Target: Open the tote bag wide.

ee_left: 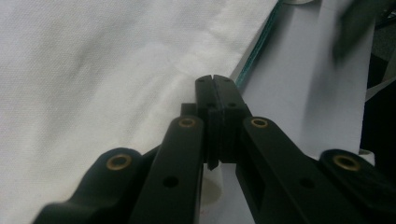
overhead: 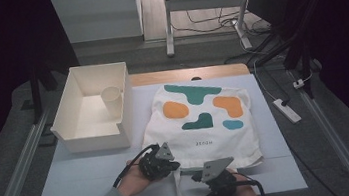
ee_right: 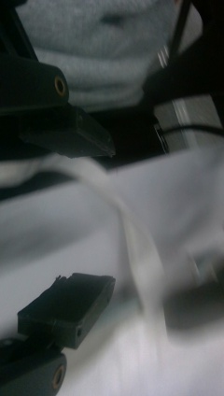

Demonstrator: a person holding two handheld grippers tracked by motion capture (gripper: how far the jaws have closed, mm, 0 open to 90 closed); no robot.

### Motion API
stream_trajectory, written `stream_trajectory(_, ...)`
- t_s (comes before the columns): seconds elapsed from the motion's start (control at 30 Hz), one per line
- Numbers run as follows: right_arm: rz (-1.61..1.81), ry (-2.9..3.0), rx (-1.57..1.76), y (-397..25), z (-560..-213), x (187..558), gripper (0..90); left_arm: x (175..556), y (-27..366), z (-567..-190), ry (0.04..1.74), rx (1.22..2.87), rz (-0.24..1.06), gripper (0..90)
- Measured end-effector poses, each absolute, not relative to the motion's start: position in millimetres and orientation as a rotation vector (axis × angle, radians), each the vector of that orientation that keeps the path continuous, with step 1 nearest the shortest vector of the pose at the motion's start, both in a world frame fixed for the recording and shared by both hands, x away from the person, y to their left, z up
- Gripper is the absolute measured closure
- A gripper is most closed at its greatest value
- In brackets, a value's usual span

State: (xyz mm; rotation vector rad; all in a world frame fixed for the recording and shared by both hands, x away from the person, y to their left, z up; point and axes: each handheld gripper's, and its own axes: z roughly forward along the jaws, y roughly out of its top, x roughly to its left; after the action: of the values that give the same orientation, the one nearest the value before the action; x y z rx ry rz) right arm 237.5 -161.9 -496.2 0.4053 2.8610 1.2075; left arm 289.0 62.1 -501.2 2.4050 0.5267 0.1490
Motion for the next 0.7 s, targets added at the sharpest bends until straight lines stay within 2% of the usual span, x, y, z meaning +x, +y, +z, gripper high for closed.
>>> stream_trajectory(0.1,1.14,2.937,0.353,-141,-510,230,34.2,289,64,-500,0.542,2.394,0.168,88.8)
stream_trajectory(0.23,1.109,2.955,0.37,-130,-517,231,46.6,292,66,-501,0.555,2.384,0.143,88.9)
stream_trajectory(0.27,1.109,2.955,0.37,-130,-517,231,46.6,292,66,-501,0.551,2.388,0.145,88.9)
stream_trajectory(0.33,1.104,2.982,0.394,-128,-520,232,56.9,292,66,-501,0.549,2.388,0.147,88.9)
stream_trajectory(0.4,1.051,2.977,0.361,-125,-522,228,73.2,292,66,-501,0.549,2.389,0.145,88.8)
stream_trajectory(0.43,1.051,2.977,0.361,-125,-522,228,73.2,292,66,-501,0.549,2.386,0.142,88.8)
stream_trajectory(0.47,1.033,2.979,0.37,-125,-521,228,82.8,292,66,-501,0.549,2.386,0.143,88.8)
stream_trajectory(0.5,1.029,2.98,0.379,-126,-521,228,86.0,291,67,-501,0.548,2.385,0.144,88.8)
stream_trajectory(0.7,1.059,2.96,0.357,-134,-510,231,89.4,291,69,-500,0.55,2.37,0.149,88.7)
